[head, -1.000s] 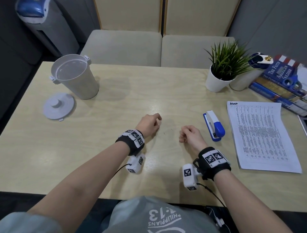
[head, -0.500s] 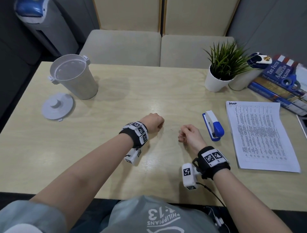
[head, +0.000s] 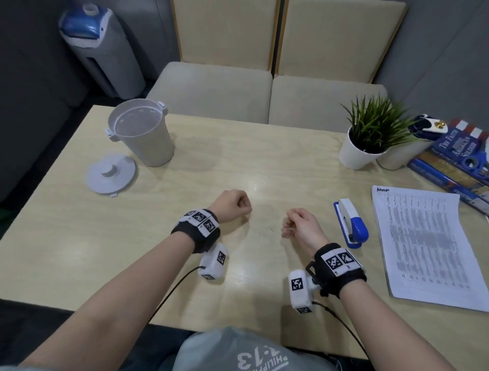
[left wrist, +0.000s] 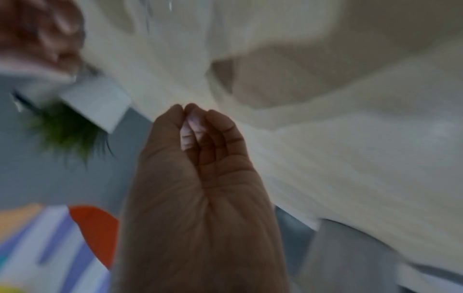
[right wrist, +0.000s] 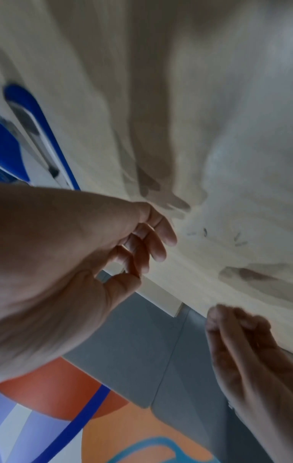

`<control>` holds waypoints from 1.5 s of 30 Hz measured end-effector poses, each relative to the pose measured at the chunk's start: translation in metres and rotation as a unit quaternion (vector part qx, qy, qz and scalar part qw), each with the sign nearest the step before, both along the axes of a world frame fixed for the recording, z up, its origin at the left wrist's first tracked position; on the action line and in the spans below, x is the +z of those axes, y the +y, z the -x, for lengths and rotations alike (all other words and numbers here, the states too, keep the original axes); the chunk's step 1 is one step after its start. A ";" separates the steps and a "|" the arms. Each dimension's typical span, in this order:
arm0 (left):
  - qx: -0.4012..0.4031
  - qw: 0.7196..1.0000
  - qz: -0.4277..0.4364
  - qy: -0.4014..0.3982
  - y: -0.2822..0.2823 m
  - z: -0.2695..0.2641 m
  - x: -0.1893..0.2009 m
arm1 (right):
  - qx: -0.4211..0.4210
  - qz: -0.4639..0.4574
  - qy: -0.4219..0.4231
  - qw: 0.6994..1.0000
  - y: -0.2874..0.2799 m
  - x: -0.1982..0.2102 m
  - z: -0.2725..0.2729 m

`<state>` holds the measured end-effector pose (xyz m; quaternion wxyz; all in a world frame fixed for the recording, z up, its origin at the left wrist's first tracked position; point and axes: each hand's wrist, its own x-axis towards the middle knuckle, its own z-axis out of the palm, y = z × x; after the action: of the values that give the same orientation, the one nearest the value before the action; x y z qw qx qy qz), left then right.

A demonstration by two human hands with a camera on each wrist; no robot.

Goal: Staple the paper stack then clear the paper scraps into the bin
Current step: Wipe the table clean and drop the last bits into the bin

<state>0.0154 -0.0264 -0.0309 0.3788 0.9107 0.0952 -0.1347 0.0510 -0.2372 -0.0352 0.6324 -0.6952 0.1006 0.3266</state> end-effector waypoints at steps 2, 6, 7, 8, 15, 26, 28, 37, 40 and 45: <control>0.078 0.995 0.041 -0.038 0.023 0.005 0.018 | 0.014 -0.009 0.002 1.000 0.016 0.005 -0.004; 0.287 0.943 0.066 -0.154 0.095 0.004 0.061 | 0.050 -0.024 -0.018 0.998 0.051 0.018 -0.010; 0.339 0.920 0.051 -0.188 0.115 0.002 0.071 | 0.055 -0.029 -0.025 0.998 0.060 0.022 -0.012; 0.384 0.898 0.029 -0.211 0.136 0.001 0.081 | 0.060 -0.037 -0.030 0.997 0.069 0.025 -0.014; 0.394 0.894 -0.163 -0.133 0.228 -0.018 0.114 | 0.125 -0.072 -0.064 0.988 0.141 0.054 -0.033; 0.378 0.891 -0.176 -0.181 0.243 0.015 0.118 | 0.330 0.028 -0.256 0.908 0.300 0.123 -0.073; 0.385 0.880 -0.160 -0.227 0.238 0.032 0.113 | 0.360 0.069 -0.301 0.880 0.336 0.130 -0.076; 0.420 0.859 -0.118 -0.268 0.210 0.074 0.092 | 0.393 0.224 -0.423 0.785 0.386 0.133 -0.074; 0.423 0.861 -0.107 -0.261 0.199 0.076 0.092 | 0.358 0.217 -0.428 0.801 0.375 0.137 -0.076; 0.377 0.891 -0.093 -0.233 0.156 0.069 0.078 | 0.315 0.139 -0.425 0.837 0.307 0.134 -0.074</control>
<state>-0.0536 0.1298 0.0473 0.3259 0.8425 0.3525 0.2441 0.1247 0.0694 0.0990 0.3725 -0.8405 -0.3579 0.1633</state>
